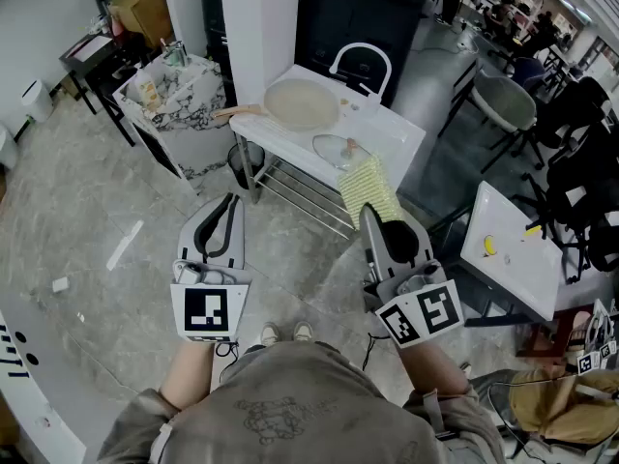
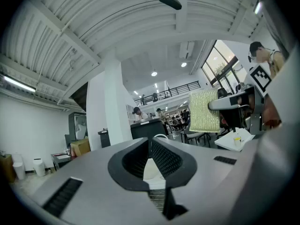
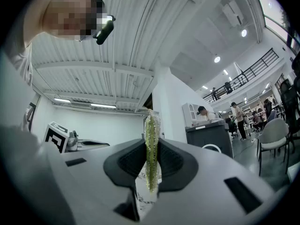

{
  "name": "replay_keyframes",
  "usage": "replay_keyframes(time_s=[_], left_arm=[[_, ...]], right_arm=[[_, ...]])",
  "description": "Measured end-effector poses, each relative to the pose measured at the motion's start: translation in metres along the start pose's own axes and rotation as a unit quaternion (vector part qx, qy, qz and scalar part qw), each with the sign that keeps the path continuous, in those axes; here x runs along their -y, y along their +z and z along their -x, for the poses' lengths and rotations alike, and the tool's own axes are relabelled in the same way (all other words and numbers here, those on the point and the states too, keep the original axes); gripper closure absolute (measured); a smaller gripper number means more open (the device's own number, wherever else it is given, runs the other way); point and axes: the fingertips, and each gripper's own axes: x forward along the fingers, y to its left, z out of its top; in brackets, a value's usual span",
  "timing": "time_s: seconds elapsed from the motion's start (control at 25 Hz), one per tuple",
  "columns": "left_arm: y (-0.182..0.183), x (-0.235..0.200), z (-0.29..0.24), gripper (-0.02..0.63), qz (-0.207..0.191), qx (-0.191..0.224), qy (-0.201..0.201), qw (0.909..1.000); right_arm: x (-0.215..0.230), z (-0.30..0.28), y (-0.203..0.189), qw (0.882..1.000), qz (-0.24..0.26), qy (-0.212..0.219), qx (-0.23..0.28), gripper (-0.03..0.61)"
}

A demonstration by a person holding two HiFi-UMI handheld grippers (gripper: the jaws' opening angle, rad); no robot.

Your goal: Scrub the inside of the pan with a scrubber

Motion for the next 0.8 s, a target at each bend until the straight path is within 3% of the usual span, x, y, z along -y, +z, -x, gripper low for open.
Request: replay_keyframes(time_s=[0.4,0.8], left_arm=[[-0.006,0.002,-0.015,0.58,0.017,-0.014,-0.002,0.9998],[-0.01,0.024,-0.036,0.58,0.008,-0.016,-0.009,0.9998]], right_arm=[[0.013,-0.009,-0.003,1.0,-0.015,0.008,0.001,0.508],[0.037,-0.006,-0.012,1.0,-0.02,0.015,-0.007,0.508]])
